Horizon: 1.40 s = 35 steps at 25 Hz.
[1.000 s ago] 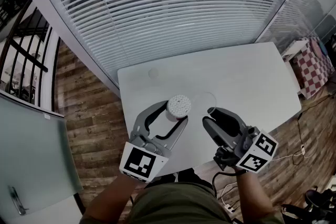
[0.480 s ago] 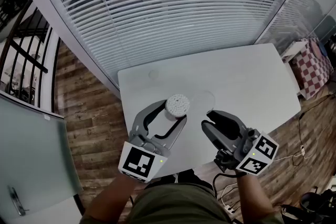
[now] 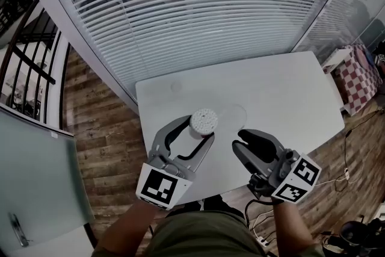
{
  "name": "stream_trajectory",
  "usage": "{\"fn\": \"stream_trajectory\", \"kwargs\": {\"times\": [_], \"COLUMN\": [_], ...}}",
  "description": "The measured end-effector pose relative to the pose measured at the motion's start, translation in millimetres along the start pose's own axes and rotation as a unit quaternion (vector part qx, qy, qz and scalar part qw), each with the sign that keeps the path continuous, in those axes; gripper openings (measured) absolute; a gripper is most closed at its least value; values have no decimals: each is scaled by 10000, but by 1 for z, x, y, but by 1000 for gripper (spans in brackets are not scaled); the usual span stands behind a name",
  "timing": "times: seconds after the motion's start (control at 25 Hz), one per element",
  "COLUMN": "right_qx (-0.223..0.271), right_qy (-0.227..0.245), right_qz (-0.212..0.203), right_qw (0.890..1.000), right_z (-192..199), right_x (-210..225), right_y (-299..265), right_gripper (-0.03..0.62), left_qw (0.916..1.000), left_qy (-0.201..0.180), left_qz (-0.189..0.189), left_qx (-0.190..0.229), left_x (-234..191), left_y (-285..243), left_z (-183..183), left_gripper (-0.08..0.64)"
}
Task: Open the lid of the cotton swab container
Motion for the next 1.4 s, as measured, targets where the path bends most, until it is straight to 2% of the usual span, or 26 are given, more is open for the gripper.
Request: {"fn": "stream_trajectory", "kwargs": {"times": [0.68, 1.4], "right_qx": [-97, -159], "right_qy": [-29, -67], "right_qz": [47, 74], "right_qw": [9999, 9998], "right_z": [7, 11], "right_x": [5, 11], "right_y": [-2, -3], "right_gripper": [77, 67], "left_qw": [10000, 10000], "left_qy": [19, 24], "left_qz": [36, 35], "left_qx": [-20, -25], "left_x": [2, 1], "left_y": [-2, -3], "left_z": [1, 2], "left_gripper": [236, 236]}}
Point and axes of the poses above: the fingertips, and each gripper's own axes: y backward along the fingers, x to its right, z out of its underside, the point moved 1 cm from there along y, backward along the fingers, and after that the axes turned 8 degrees about -x, right-handed, at the moved point
